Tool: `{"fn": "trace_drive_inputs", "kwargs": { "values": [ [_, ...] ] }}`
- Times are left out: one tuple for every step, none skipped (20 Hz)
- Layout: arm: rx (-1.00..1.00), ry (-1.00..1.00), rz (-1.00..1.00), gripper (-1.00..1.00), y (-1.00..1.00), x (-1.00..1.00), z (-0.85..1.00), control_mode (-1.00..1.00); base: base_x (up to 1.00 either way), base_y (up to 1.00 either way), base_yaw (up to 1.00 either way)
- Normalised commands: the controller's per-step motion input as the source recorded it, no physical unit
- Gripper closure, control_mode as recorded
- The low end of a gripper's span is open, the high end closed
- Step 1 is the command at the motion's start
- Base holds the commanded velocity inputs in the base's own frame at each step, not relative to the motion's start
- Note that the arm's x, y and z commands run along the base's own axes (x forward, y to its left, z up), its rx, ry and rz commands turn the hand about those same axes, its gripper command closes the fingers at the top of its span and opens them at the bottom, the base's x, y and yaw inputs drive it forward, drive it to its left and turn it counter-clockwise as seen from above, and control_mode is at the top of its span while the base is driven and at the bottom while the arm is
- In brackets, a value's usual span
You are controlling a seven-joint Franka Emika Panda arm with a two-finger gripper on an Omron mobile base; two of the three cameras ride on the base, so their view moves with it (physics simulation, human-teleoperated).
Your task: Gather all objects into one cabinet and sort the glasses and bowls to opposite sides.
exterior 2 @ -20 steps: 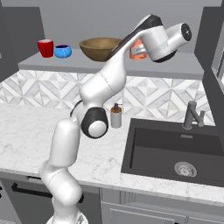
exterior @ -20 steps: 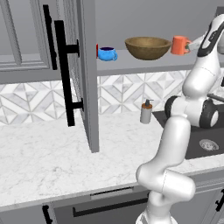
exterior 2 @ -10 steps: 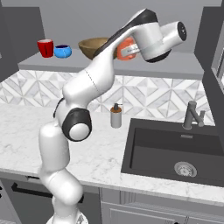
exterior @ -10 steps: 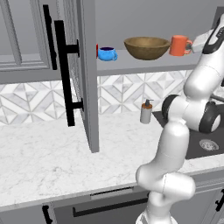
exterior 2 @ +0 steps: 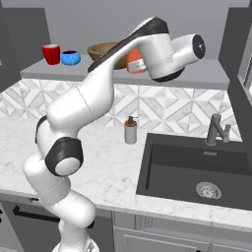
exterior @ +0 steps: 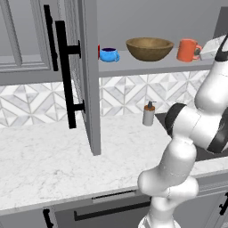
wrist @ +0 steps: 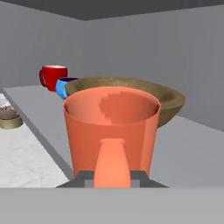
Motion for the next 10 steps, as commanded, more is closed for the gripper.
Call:
{"fn": "trace_drive_inputs", "kwargs": {
  "values": [
    [-0.01, 0.07, -0.09, 1.00, 0.11, -0.94, 0.00, -1.00, 0.00, 0.00, 0.00],
    [-0.04, 0.12, -0.11, 1.00, 0.26, -0.98, 0.00, -1.00, 0.00, 0.00, 0.00],
    [-0.05, 0.18, -0.11, 1.00, 0.41, -0.89, 0.00, -1.00, 0.00, 0.00, 0.00],
    [-0.04, 0.18, -0.10, 1.00, 0.50, -0.82, 0.01, -1.00, 0.00, 0.00, 0.00],
    [0.00, 0.22, -0.09, 1.00, 0.51, -0.83, 0.07, -1.00, 0.00, 0.00, 0.00],
    [0.00, 0.16, -0.07, 1.00, 0.81, -0.67, 0.05, -1.00, 0.00, 0.00, 0.00],
    [0.00, 0.12, -0.06, 1.00, 0.93, -0.59, 0.04, -1.00, 0.00, 0.00, 0.00],
    [0.00, 0.09, -0.06, 1.00, 0.96, -0.58, 0.02, -1.00, 0.00, 0.00, 0.00],
    [0.00, 0.09, -0.06, 1.00, 0.91, -0.57, 0.01, -1.00, 0.00, 0.00, 0.00],
    [0.00, 0.13, -0.04, 1.00, 0.93, -0.48, 0.02, -1.00, 0.00, 0.00, 0.00]
  ]
}}
